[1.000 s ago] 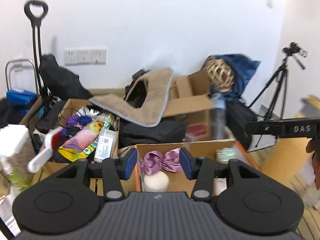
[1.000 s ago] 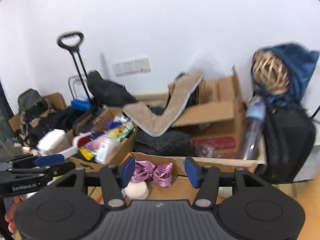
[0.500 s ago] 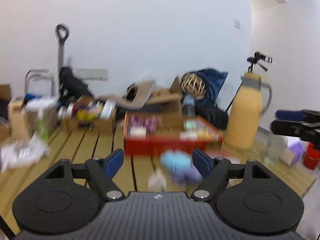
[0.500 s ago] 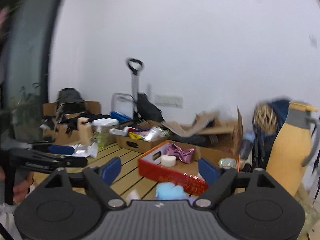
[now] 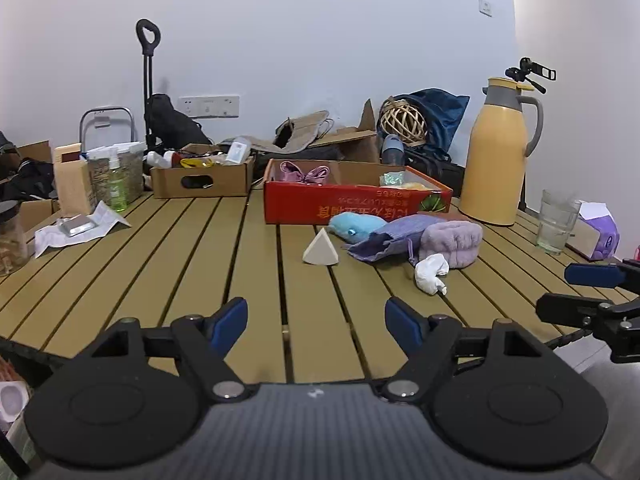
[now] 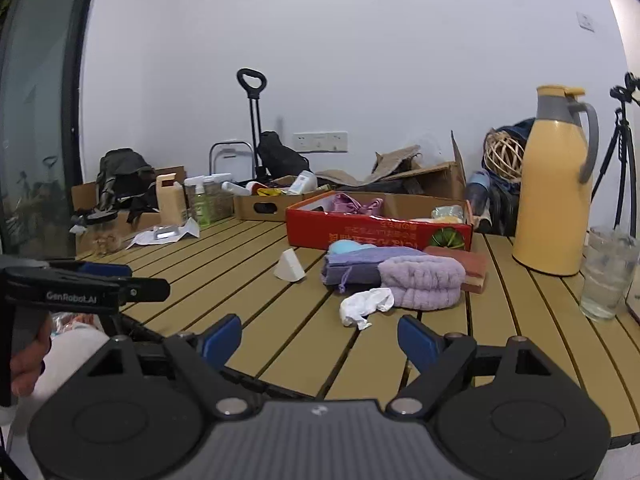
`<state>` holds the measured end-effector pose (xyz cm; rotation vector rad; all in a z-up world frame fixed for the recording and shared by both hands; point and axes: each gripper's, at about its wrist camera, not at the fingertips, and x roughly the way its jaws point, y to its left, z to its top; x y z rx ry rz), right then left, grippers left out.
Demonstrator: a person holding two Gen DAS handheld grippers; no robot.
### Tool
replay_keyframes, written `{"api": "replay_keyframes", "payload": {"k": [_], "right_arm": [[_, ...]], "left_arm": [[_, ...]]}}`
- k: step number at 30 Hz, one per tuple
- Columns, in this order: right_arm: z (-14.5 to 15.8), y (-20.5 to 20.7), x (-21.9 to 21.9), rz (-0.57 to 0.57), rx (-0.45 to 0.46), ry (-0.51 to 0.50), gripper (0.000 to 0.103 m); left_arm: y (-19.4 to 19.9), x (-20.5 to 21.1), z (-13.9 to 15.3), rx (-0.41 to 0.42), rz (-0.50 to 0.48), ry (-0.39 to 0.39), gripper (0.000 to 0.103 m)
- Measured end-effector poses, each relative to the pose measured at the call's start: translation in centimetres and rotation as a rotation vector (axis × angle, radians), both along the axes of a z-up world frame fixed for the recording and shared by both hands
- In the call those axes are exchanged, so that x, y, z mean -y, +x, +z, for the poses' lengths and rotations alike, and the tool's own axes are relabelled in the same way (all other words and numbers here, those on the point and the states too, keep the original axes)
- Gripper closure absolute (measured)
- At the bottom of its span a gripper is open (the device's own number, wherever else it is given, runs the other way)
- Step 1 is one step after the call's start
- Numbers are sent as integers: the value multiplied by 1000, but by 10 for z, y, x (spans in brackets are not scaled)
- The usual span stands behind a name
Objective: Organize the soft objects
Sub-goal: 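Withdraw both grippers from the box back over the table, then grasp the white sock with both grippers together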
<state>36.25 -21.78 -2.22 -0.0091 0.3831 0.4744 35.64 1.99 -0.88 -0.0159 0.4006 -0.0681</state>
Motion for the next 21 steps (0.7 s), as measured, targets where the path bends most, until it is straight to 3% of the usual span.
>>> {"api": "replay_keyframes", "payload": {"k": [5, 13, 18, 19, 20, 21], "right_arm": [[-10, 38, -3, -34, -69, -8, 20], [-23, 120, -26, -12, -111, -84, 27], [-36, 171, -43, 5, -179, -121, 42], [-38, 178, -46, 7, -187, -129, 47], [-41, 184, -48, 6, -194, -136, 55], [-45, 187, -49, 7, -203, -134, 57]], "left_arm": [[38, 4, -1, -2, -10, 12, 31], [137, 8, -11, -53, -21, 36, 38], [198, 9, -21, -102, -42, 34, 42], [206, 9, -24, -116, -57, 24, 45], [215, 7, -30, -138, -70, -3, 54], [221, 6, -36, -164, -79, -24, 69]]}}
